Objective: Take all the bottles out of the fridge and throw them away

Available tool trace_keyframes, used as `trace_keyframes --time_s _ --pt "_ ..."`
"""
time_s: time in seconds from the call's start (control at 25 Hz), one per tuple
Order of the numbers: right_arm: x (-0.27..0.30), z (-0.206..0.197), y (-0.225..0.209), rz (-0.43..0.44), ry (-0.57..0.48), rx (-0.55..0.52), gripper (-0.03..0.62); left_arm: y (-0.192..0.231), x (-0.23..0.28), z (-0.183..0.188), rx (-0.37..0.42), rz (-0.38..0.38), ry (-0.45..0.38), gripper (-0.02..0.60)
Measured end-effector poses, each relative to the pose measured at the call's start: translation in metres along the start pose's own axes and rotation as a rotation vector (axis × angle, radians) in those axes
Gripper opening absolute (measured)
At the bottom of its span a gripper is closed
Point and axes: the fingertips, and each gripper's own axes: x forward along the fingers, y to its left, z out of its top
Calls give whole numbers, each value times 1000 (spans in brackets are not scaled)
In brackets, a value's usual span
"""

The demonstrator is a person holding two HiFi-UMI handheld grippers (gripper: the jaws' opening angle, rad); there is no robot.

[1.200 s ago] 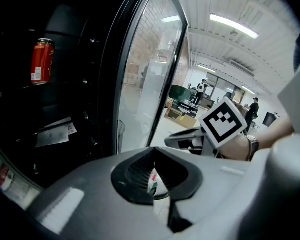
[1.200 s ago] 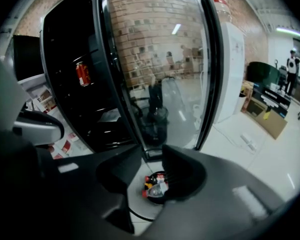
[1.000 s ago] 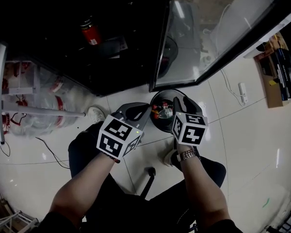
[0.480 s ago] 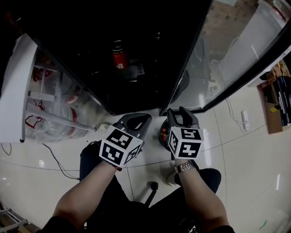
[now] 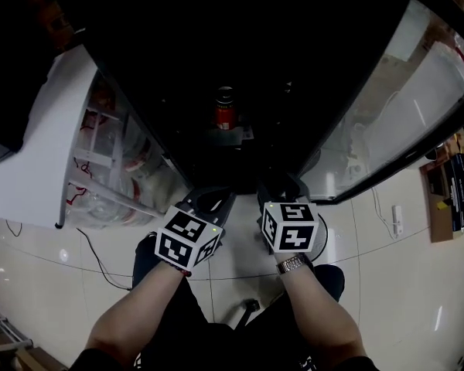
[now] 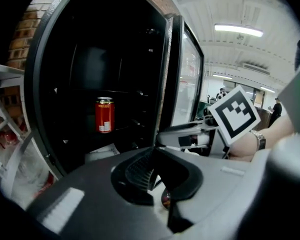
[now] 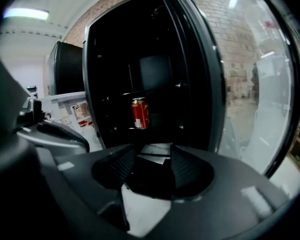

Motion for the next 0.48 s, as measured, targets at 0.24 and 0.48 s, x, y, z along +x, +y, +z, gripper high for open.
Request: trace_keyframes --time_s 0.24,0.48 --pt "28 24 28 49 -11 -45 231 33 -15 7 -19 47 -20 4" --pt "54 47 47 82 -21 -79 288 60 -27 15 -30 88 -42 3"
